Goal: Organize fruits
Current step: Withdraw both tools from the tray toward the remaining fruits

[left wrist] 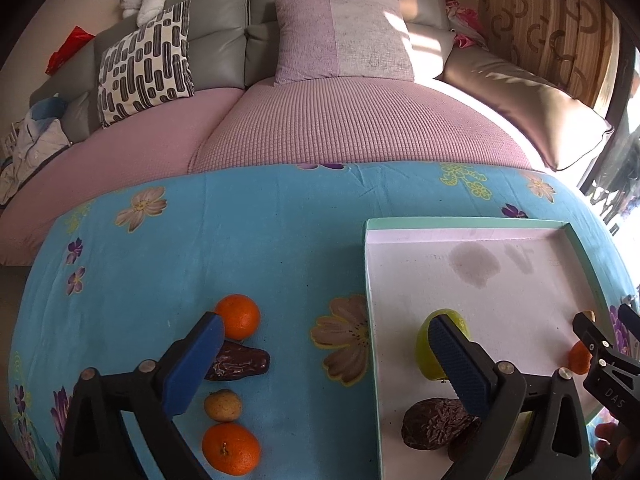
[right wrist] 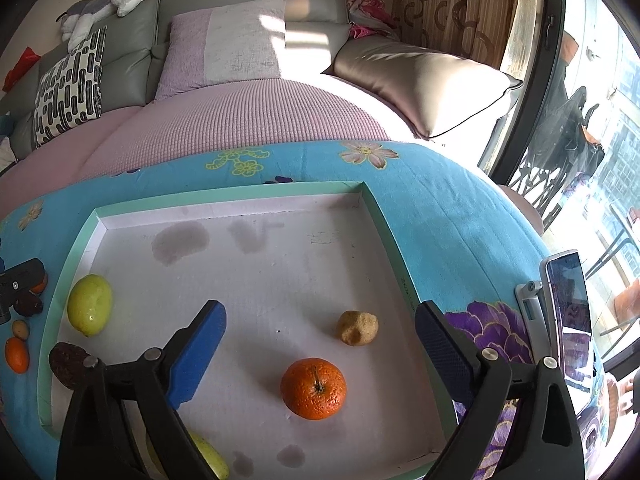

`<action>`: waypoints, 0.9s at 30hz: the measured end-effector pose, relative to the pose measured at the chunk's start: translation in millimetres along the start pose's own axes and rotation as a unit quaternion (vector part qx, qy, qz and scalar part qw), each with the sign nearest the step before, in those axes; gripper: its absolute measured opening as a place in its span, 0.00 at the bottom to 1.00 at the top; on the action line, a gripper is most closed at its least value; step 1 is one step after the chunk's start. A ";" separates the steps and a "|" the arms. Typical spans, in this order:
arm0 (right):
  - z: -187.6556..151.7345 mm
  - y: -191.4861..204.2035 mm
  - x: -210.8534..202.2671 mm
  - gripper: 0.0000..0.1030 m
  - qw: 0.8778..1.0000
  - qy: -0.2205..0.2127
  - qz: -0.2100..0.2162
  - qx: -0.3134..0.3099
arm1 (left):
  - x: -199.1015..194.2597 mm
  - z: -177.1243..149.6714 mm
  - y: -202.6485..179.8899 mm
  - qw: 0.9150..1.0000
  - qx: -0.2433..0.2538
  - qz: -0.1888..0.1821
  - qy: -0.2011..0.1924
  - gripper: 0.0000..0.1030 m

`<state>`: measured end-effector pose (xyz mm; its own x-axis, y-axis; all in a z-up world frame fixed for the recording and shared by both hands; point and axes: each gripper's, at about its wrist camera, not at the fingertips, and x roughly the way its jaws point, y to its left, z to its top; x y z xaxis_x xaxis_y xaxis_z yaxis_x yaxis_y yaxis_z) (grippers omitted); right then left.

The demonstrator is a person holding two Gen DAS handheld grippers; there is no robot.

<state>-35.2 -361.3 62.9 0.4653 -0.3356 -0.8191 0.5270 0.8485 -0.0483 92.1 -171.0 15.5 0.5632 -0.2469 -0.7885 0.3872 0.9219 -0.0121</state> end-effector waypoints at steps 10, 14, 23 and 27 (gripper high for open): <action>0.9 9.3 -8.0 0.93 1.000 -0.013 0.017 0.004 | -5.6 -9.3 16.4 1.000 0.002 0.003 0.002 1.00; -0.8 20.7 -10.4 0.93 1.000 -0.010 0.017 -0.018 | -9.9 -15.0 30.3 1.000 -0.003 0.008 0.001 1.00; -6.0 58.0 -23.7 0.93 0.996 -0.022 0.065 -0.056 | -15.3 -28.7 68.6 0.999 -0.026 0.027 0.002 1.00; -8.5 75.3 -28.2 0.93 0.993 -0.027 0.094 -0.062 | -16.1 -35.2 87.3 0.999 -0.043 0.030 0.001 1.00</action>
<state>-14.6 -284.4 77.5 0.5863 -0.1845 -0.7888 0.3361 0.9414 0.0297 91.2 -76.0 5.5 0.5824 -0.1905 -0.7903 0.2894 0.9570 -0.0175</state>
